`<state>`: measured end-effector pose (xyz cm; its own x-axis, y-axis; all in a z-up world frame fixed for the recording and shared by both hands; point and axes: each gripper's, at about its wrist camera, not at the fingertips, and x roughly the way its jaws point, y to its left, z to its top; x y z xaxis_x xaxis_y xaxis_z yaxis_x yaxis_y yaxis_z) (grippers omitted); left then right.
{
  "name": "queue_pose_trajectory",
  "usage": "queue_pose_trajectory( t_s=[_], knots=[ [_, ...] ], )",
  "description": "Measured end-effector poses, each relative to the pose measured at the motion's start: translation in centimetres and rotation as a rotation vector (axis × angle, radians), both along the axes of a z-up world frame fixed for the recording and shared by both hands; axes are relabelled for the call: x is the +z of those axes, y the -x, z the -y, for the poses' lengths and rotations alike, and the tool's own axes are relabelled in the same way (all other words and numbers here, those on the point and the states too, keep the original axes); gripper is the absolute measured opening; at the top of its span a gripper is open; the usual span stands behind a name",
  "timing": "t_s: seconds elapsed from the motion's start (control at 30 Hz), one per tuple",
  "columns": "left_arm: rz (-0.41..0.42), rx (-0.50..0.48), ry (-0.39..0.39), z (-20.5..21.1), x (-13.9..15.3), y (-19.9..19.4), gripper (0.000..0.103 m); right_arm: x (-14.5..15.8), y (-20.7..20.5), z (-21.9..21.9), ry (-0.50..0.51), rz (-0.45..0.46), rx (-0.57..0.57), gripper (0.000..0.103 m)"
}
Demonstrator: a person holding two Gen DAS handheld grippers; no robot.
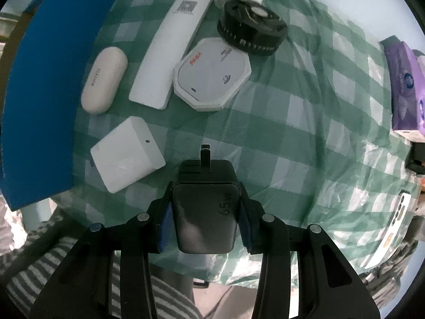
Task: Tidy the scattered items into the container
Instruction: 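Lift the black charger with the right gripper and carry it over the box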
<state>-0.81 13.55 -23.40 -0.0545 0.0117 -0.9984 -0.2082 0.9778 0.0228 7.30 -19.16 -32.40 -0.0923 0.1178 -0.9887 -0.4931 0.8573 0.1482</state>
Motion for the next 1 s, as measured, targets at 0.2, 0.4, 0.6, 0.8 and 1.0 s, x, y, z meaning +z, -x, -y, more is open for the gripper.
queue_pose_trajectory(
  t_s=[0.2, 0.4, 0.6, 0.8, 1.0],
  knots=[
    [0.0, -0.001, -0.001, 0.0, -0.1, 0.0, 0.018, 2.8, 0.3, -0.6, -0.013, 0.007, 0.026, 0.041],
    [0.001, 0.002, 0.0, 0.0, 0.0, 0.0, 0.018, 6.5, 0.2, -2.8, -0.04, 0.03, 0.065, 0.041],
    [0.0, 0.004, 0.0, 0.0, 0.0, 0.0, 0.018, 10.5, -0.2, -4.5, -0.078, 0.061, 0.118, 0.041],
    [0.0, 0.005, 0.001, 0.0, 0.1, 0.0, 0.018, 13.5, -1.0, -8.4, -0.135, 0.101, 0.187, 0.041],
    [0.0, 0.013, 0.005, -0.1, 0.1, 0.0, 0.018, 14.5, -0.5, -13.3, -0.182, 0.134, 0.259, 0.041]
  ],
)
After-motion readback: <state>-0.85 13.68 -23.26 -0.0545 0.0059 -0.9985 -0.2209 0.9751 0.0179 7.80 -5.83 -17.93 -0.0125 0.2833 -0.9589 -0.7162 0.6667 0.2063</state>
